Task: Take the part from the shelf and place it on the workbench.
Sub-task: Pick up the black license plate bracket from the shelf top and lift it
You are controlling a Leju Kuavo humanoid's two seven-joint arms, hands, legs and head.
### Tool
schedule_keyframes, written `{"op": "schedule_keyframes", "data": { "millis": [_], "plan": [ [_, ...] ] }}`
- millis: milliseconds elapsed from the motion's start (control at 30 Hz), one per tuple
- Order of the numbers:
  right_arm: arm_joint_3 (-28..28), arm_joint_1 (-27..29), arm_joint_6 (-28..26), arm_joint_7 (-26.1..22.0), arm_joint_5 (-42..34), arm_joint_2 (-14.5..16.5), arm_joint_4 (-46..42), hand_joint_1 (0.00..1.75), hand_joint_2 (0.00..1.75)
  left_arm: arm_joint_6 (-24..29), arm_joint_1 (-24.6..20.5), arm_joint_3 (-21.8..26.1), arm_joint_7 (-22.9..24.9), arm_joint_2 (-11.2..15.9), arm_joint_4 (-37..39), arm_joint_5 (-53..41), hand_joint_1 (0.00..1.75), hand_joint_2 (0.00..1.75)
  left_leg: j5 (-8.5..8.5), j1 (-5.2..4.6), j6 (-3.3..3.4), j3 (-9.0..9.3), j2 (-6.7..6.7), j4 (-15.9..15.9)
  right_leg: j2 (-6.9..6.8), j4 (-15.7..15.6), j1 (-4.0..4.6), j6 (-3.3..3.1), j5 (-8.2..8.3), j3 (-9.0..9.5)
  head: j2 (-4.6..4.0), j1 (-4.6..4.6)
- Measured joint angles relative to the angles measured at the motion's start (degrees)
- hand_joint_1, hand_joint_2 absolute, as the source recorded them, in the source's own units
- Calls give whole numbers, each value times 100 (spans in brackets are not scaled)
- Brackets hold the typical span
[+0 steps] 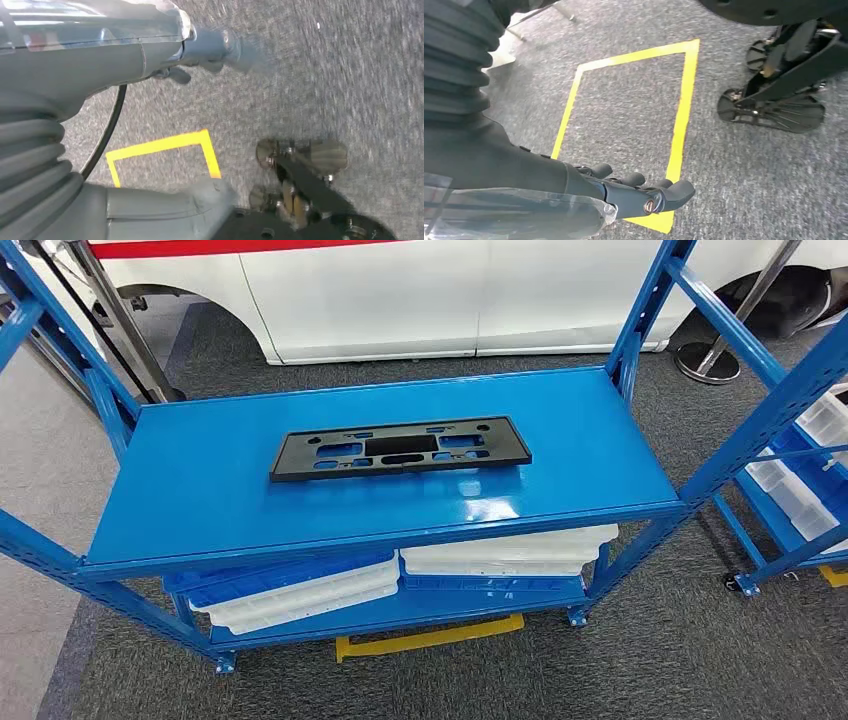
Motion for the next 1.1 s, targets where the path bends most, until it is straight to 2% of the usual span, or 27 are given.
{"op": "schedule_keyframes", "data": {
  "millis": [100, 233, 400, 633, 1100],
  "plan": [
    [-258, -53, 38, -113, 272, -1, 27, 0, 0, 25, -33, -68, 39, 0, 53, 110, 0, 0, 0, 0, 0, 0, -1, 0, 0, 1, 0, 0, 0, 1, 0, 0],
    [-699, -213, -96, -503, 729, 0, 19, 0, 0, 82, -88, -195, 85, -1, 162, 365, 0, 0, 0, 1, 0, 2, -2, 0, 0, 2, 1, 0, 1, 2, 0, 0],
    [-927, -254, -191, -844, 955, -37, -614, 0, 0, 162, -138, -340, 101, -13, 303, 700, 0, 0, 1, 1, 0, 5, -1, 0, 0, 1, 1, 0, 0, 4, 0, 0],
    [-745, -142, -480, -870, 716, -296, -1851, 0, 0, 278, -188, -485, 81, -32, 476, 1058, 0, 0, 1, -1, 1, 5, -1, 1, 0, 0, -1, 2, 1, 5, 0, 1],
    [156, 185, -1215, -934, 190, -977, -4533, 0, 0, 277, -299, -766, -238, -31, 1087, 1514, 0, 0, 2, -1, 3, 5, -1, 2, 0, 1, -1, 4, 3, 4, 0, 0]
  ]
}}
